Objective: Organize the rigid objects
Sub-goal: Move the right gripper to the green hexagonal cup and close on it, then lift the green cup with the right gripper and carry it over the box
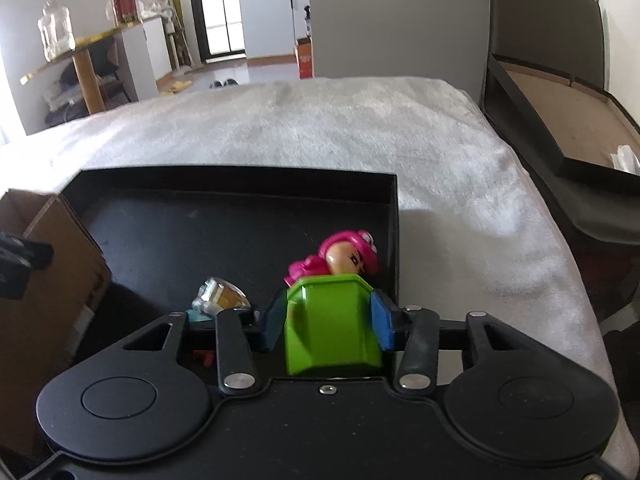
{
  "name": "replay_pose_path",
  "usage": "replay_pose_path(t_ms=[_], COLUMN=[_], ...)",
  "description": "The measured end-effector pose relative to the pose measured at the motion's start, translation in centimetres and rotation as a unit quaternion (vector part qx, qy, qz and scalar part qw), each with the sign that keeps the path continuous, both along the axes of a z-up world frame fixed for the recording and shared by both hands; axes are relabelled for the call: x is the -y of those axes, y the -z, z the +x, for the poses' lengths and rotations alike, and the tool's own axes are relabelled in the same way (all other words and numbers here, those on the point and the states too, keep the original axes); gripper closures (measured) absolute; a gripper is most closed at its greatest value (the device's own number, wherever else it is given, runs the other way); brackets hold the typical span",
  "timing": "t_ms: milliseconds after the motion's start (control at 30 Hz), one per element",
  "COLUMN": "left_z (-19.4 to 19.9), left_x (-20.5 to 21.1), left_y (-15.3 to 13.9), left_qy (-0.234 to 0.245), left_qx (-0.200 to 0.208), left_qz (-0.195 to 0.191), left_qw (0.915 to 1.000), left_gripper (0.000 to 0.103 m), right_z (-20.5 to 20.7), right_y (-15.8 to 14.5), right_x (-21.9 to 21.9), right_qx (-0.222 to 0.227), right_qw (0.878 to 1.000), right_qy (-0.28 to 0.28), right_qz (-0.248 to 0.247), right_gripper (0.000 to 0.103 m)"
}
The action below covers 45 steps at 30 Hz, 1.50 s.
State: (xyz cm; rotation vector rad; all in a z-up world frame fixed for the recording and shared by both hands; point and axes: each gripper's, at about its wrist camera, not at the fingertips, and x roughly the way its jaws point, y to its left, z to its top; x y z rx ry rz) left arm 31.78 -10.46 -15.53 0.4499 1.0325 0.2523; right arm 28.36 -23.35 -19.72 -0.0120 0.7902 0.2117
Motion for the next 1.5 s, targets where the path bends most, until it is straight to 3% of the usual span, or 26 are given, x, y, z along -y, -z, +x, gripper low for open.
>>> replay_pose_path(t_ms=[167, 467, 767, 833, 1033, 1500], left_z=[-0.4, -2.4, -5.1, -5.7, -7.1, -9.6], left_x=[-0.3, -0.5, -1.6, -1.7, -2.4, -5.6], left_y=[-0.2, -1.3, -3.0, -3.3, -4.2, -5.7], left_qy=[-0.007, -0.003, -0.015, -0.014, -0.021, -0.046], left_qx=[-0.002, 0.004, 0.015, 0.019, 0.032, 0.052], left_qz=[-0.009, -0.019, -0.03, -0.033, -0.038, -0.061], left_qw=[0.9999, 0.9998, 0.9993, 0.9992, 0.9986, 0.9957], left_gripper=[0.024, 0.024, 0.024, 0.024, 0.024, 0.024], right_z=[-0.7, -2.2, -3.8, -3.8, -5.5, -7.8], right_y=[0.2, -0.2, 0.2, 1.3, -0.4, -5.8], right_x=[-1.7, -2.8, -5.0, -5.2, -5.1, -7.0], right_qx=[0.008, -0.015, -0.048, -0.087, -0.071, -0.034], right_qw=[0.998, 0.994, 0.981, 0.979, 0.986, 0.987], right_qy=[-0.03, -0.064, -0.099, -0.112, -0.093, -0.101], right_qz=[-0.061, -0.087, -0.158, -0.145, -0.119, -0.124], right_gripper=[0.058, 0.055, 0.055, 0.056, 0.057, 0.056])
